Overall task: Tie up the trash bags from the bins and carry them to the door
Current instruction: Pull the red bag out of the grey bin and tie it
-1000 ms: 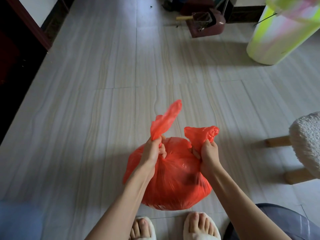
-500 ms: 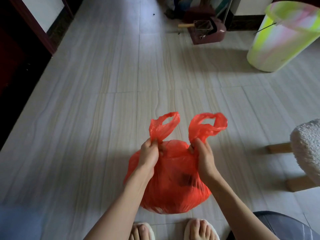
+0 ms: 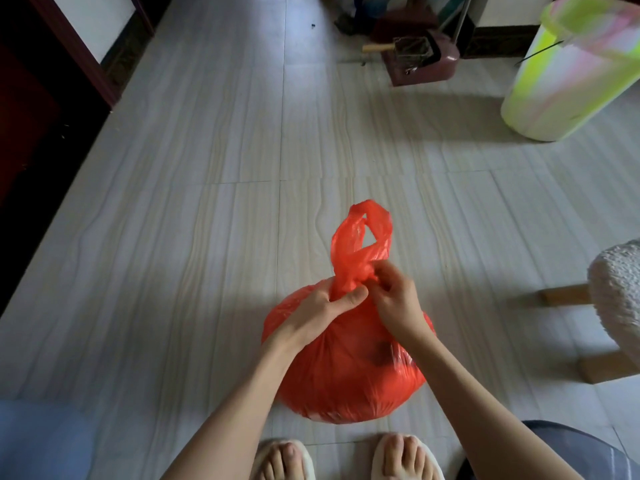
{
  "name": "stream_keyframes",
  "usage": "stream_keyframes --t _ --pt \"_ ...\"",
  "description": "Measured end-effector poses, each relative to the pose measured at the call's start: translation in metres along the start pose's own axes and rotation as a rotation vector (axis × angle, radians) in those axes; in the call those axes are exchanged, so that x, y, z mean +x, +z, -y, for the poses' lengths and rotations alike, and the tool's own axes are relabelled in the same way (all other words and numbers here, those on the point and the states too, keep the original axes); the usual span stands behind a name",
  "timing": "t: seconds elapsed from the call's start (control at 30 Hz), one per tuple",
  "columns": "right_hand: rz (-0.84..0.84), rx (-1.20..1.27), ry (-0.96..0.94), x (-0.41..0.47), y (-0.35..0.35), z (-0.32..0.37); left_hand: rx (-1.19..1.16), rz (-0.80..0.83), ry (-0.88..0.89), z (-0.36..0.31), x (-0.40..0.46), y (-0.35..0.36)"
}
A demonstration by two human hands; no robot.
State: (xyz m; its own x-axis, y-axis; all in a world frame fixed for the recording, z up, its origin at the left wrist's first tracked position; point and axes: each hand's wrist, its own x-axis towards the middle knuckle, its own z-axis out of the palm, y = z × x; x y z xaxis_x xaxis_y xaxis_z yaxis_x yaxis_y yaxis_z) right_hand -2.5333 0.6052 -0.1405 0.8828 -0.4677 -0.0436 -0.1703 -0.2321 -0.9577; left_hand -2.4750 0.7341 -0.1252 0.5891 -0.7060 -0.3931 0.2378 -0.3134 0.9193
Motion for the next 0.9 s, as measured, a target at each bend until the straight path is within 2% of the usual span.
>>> stream_keyframes --t 0.07,0.2,0.3,0.37,0.43,0.53,0.67,0.77,0.83,0.9 --pt "0.079 -0.077 -0.034 -0.004 0.003 -0.001 0.044 -0.096 -0.016 0.003 0.004 0.004" --pt "0.074 -0.148 -0.045 -0.006 0.004 -0.005 -0.026 -0.376 -0.076 0.003 0.009 0.011" --pt "0.084 -0.064 0.043 -0.010 0.003 -0.008 -0.163 -0.483 -0.121 0.004 0.009 0.013" --pt "0.055 0.100 0.176 -0.010 0.002 -0.005 -0.364 -0.439 -0.125 -0.001 0.006 0.014" --pt "-0.001 0.107 0.272 -0.007 0.000 -0.001 -0.480 -0.382 -0.136 -0.001 0.003 0.013" --pt "0.076 0.060 0.410 0.005 -0.004 0.001 -0.491 -0.332 -0.154 0.006 0.000 0.011" --pt "0.232 0.306 0.707 0.015 -0.007 0.005 -0.394 -0.193 -0.090 0.009 0.000 0.004" --pt "0.235 0.500 0.753 0.019 -0.004 0.007 -0.300 -0.084 -0.042 0.005 0.001 -0.003" --pt "0.211 0.643 0.712 0.017 -0.002 0.010 -0.279 -0.118 -0.045 0.004 0.001 -0.006" --pt "0.179 0.802 0.655 0.014 0.000 0.009 -0.354 -0.189 -0.090 0.004 0.000 -0.008"
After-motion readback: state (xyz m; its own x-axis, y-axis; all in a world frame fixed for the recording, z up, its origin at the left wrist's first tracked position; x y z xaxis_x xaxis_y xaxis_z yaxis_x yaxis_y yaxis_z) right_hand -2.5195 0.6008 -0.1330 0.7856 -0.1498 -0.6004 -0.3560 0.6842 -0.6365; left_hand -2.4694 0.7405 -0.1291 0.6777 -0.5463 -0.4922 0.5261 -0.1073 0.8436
